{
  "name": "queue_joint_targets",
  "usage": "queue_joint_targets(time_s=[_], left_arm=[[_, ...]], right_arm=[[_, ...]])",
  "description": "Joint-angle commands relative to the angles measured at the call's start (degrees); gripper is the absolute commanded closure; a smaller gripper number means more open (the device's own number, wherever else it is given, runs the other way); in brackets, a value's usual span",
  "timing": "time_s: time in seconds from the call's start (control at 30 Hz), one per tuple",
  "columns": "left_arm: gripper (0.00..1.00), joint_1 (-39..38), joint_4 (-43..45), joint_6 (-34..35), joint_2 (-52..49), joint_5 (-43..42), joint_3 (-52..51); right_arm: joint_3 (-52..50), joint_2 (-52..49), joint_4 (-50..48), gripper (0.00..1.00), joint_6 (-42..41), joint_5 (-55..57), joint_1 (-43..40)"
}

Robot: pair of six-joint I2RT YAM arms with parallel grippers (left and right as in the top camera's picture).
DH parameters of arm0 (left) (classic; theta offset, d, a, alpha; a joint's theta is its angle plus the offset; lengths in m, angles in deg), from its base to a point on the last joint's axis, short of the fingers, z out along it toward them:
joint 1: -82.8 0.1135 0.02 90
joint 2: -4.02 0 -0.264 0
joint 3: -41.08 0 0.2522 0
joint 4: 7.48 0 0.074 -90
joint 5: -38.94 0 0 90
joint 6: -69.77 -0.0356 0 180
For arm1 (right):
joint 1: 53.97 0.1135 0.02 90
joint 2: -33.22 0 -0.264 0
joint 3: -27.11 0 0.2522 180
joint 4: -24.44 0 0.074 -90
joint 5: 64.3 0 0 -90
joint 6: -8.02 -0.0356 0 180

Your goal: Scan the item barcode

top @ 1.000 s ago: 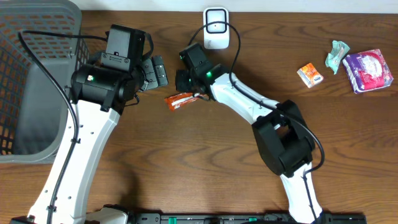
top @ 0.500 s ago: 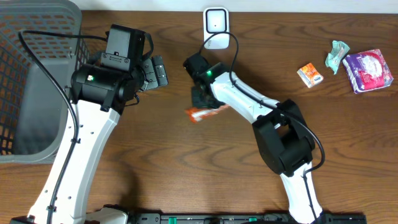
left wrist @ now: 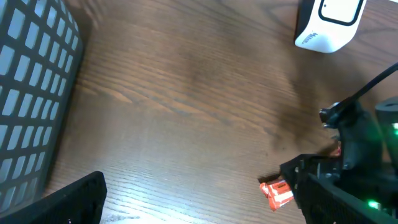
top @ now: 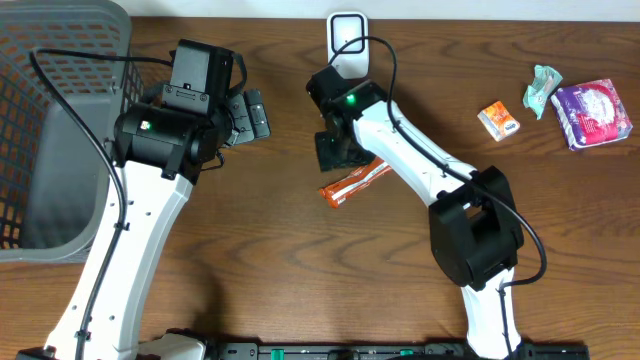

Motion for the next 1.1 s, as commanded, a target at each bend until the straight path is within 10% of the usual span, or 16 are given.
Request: queue_joint_targets(time_s=[0.0,0.57,1.07], left_arm=[[0.02,0.2,-0.1,-0.3,0.1,0.5,0.8],[0.02,0.2,-0.1,-0.3,0.1,0.5,0.8],[0.02,0.2,-0.2,-0.3,0.1,0.5,0.8]], right_arm=[[-4.7,0.7,-2.1,0.52,-6.7,-3.8,1.4],[-6.2,0.9,12.8,0.46,-10.3,26.0,1.4],[-7.5,0.9,24.5,0.41,-7.3,13.4,0.0]])
